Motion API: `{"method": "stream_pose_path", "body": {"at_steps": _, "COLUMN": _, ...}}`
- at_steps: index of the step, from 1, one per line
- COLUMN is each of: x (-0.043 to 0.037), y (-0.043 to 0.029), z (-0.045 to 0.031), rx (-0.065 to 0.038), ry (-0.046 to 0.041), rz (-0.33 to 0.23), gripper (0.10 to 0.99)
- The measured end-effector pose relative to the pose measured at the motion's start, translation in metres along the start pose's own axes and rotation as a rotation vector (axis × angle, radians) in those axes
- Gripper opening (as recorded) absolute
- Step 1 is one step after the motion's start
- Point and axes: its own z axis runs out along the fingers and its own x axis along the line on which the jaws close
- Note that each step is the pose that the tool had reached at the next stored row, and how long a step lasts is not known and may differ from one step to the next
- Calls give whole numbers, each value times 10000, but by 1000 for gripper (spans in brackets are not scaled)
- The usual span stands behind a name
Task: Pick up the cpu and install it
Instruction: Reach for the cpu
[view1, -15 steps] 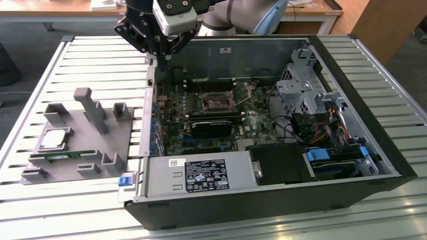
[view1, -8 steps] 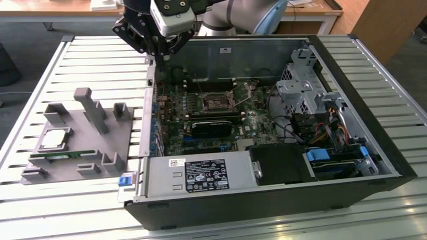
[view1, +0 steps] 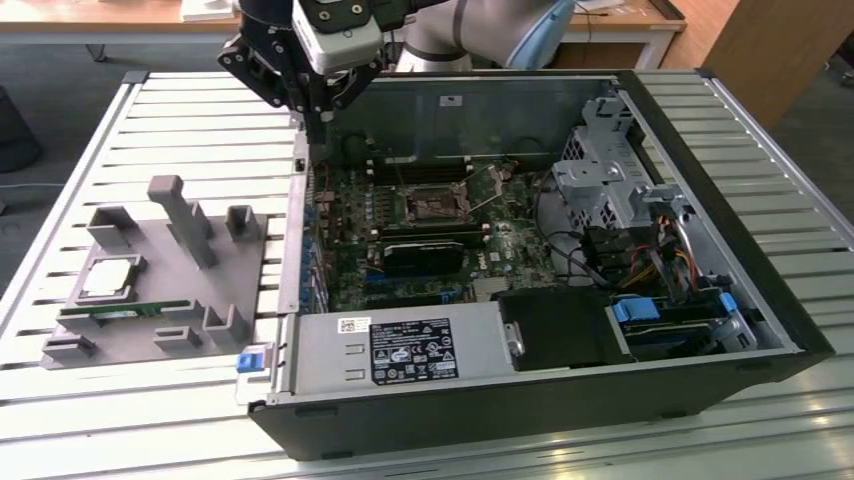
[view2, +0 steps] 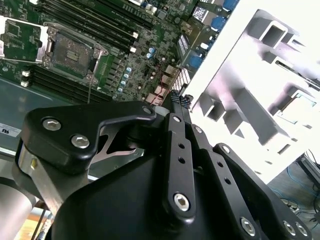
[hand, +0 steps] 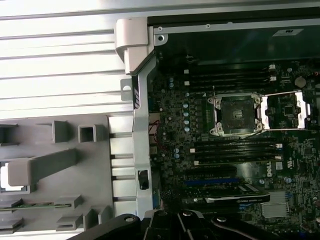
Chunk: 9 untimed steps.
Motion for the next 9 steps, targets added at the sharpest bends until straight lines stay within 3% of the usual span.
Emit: {"method": "stream_pose_path", "body": {"at_steps": 9, "x": 54, "y": -4, "z": 9, "rx": 2, "ry": 29, "rz": 1, "gripper": 106}}
